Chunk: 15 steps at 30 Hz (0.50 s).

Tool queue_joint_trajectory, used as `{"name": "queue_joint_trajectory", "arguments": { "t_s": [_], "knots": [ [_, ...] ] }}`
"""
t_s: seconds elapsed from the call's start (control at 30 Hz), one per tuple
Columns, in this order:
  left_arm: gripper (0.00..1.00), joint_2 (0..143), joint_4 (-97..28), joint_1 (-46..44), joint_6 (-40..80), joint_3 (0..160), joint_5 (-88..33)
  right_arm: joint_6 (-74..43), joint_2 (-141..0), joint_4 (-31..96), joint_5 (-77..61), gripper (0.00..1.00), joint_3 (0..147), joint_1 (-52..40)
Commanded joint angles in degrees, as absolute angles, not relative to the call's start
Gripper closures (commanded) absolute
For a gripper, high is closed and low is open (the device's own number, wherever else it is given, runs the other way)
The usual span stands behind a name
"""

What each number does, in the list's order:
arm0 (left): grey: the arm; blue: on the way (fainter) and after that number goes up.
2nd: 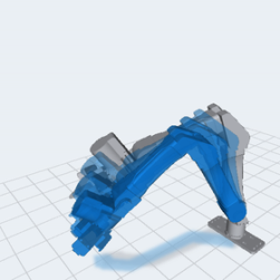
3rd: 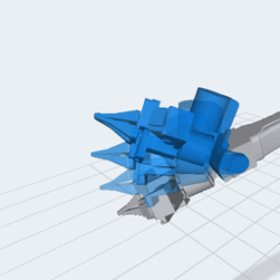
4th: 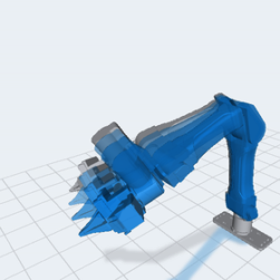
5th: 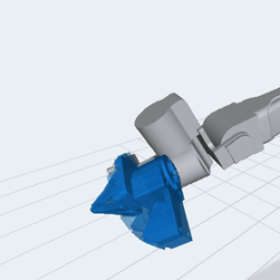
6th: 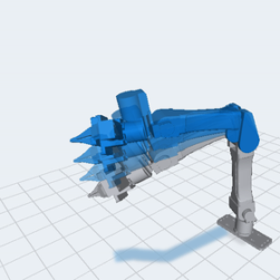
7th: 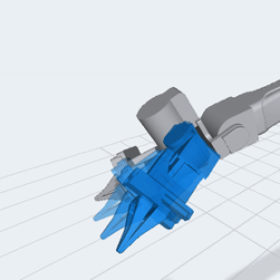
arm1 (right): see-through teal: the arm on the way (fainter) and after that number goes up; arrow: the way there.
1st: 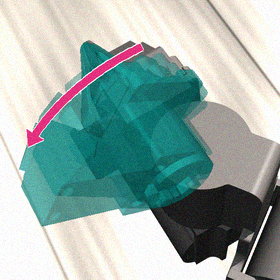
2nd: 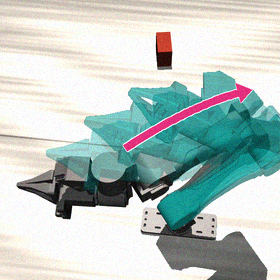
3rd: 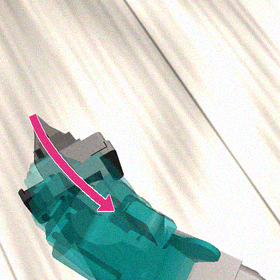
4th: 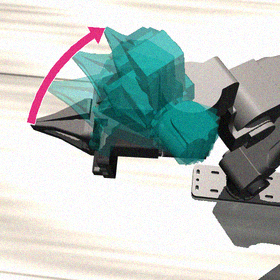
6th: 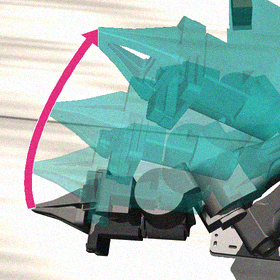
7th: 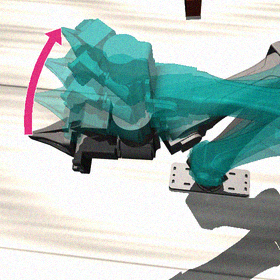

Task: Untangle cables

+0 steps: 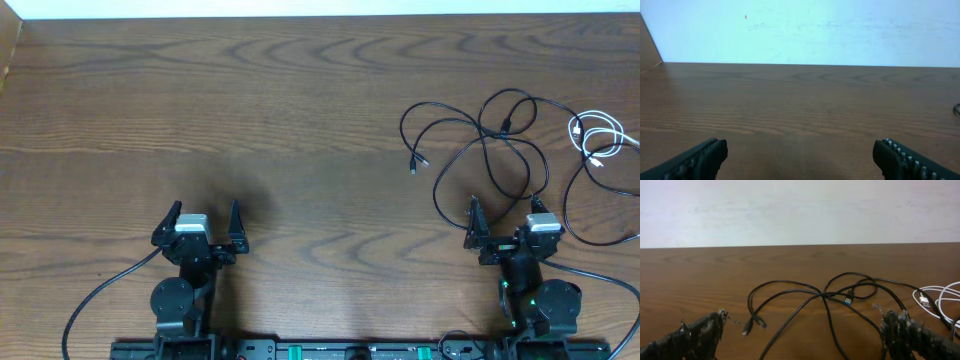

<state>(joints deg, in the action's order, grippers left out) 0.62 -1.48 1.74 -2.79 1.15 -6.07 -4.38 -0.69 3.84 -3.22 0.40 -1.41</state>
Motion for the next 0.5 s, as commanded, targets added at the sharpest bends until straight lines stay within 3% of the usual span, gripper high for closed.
{"name": "queue_joint_trajectory", "arguments": {
  "t_s": [0.0,0.47],
  "knots": [
    [0.02,0.2,-3.6,2.0,-2.1,0.3,-6.8,-5.1,-0.5,4.1,-3.4,0.01,0.3,-1.3],
    [0.02,2.3,-3.6,2.0,-2.1,0.3,-6.8,-5.1,-0.5,4.1,-3.4,0.01,0.3,-1.3]
  ]
}}
